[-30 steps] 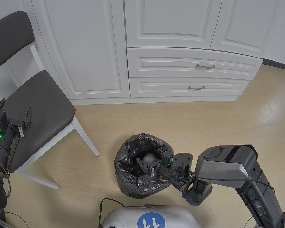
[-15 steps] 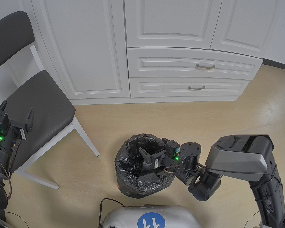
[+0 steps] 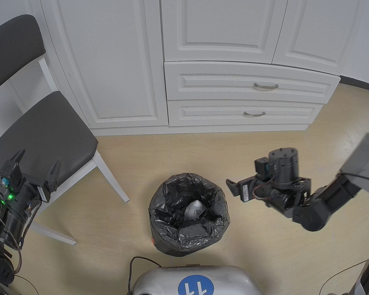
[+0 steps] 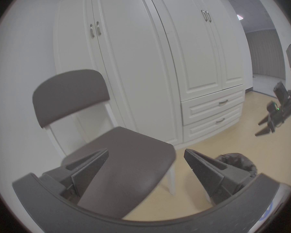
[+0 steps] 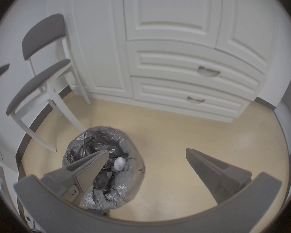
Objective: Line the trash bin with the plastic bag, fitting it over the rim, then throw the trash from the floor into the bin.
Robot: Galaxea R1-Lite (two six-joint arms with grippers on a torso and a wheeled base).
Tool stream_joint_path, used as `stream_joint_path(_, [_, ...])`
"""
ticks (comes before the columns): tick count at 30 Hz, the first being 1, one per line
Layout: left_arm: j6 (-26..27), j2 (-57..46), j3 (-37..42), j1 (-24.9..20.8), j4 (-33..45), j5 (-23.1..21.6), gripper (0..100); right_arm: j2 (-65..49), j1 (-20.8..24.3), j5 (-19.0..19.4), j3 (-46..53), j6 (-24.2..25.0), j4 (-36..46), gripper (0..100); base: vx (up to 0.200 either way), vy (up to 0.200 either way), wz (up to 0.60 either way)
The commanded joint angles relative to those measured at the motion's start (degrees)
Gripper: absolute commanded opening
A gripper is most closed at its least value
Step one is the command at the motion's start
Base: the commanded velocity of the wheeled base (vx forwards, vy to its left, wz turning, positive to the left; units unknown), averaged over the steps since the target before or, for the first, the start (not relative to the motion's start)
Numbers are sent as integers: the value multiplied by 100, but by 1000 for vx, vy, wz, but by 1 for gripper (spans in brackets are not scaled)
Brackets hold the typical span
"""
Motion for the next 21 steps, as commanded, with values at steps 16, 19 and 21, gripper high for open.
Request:
stream_joint_path(16, [-2106, -3391, -2855, -723, 7331, -764, 100, -5524, -1268, -152, 1542, 143, 3445, 100, 0, 0, 0])
stream_joint_path(19, [-2097, -3751, -3005, -670, 7876, -764, 100, -6254, -1250, 120, 1436, 767, 4236, 100, 0, 0, 0])
stream_joint_path(21, [-2097, -3874, -3031, -582, 7972, -729, 100, -6588, -1285, 349, 1445, 916, 4447, 100, 0, 0, 0])
